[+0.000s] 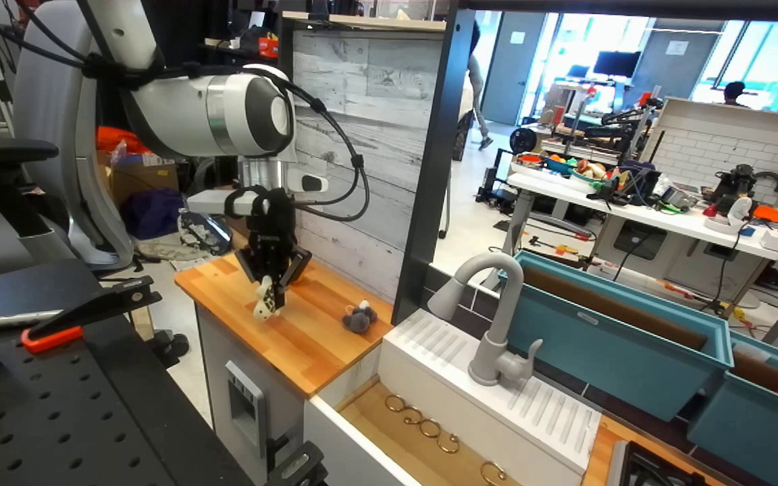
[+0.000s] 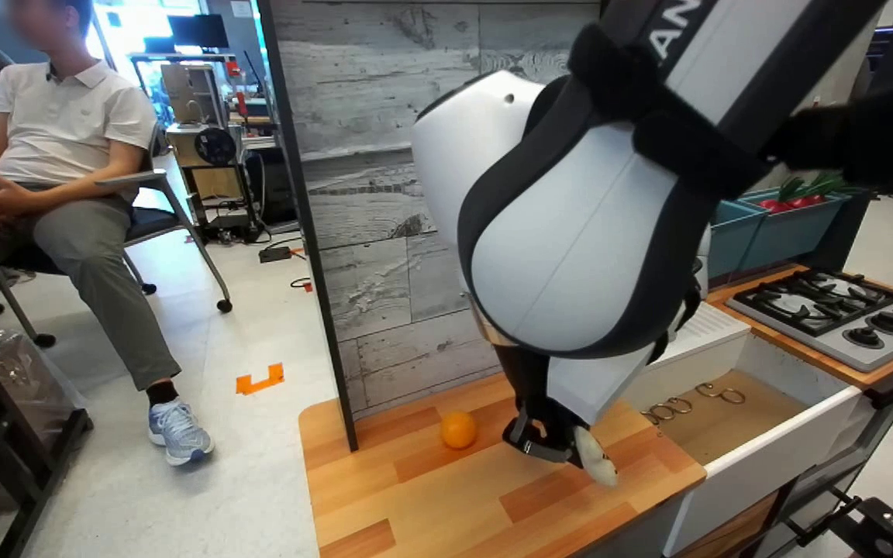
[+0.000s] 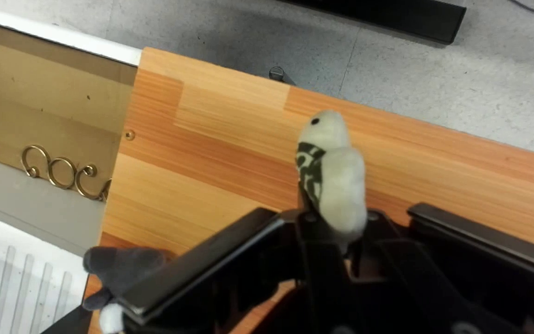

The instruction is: Move the tortoise doll to the left

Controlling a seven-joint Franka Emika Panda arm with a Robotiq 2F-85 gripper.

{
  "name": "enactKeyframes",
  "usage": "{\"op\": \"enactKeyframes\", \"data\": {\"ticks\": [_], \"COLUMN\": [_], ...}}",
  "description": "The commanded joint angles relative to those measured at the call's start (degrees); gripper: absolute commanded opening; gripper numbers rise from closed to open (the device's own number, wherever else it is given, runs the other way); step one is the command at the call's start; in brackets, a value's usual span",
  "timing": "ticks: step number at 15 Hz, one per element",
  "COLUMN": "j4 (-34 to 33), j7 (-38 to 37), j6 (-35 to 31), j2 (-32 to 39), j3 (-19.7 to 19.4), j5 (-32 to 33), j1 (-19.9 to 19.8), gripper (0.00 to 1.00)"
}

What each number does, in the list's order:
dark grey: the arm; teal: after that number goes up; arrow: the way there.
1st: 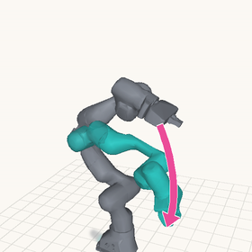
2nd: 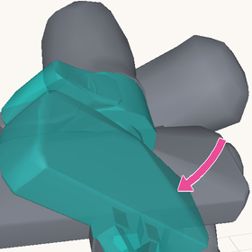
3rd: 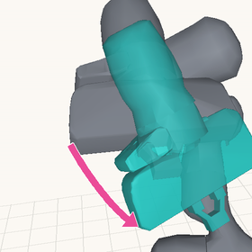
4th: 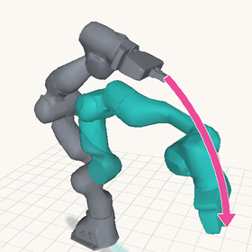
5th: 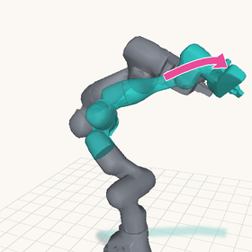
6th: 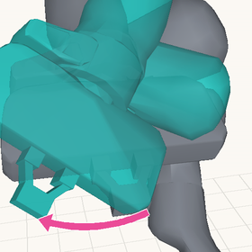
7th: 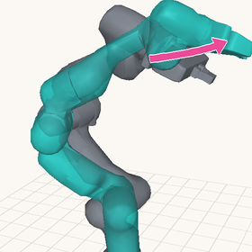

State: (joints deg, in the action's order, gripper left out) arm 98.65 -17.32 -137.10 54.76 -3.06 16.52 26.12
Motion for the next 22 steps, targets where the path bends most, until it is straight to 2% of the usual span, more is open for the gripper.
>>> {"op": "enactKeyframes", "data": {"ticks": [1, 11, 12, 14, 17, 22], "j4": [-0.8, -4.1, -4.6, -5.1, -3.9, 3.0], "j7": [-0.2, 0.8, 0.5, 0.4, -0.8, 0.3], "j6": [-0.8, -7.3, -7.8, -8.2, -8.4, -10.0], "j2": [0.4, 4.7, 5.2, 5.8, 5.2, -0.2], "j3": [0.6, 0.8, 0.4, 0.1, -1.3, -1.1], "j5": [1.0, 0.4, 0.6, 0.6, 1.1, 1.2], "j1": [0.8, 1.0, 1.3, 1.5, 2.6, 2.5], "gripper": [0.02, 0.02, 0.33, 0.41, 0.65, 0.99]}}
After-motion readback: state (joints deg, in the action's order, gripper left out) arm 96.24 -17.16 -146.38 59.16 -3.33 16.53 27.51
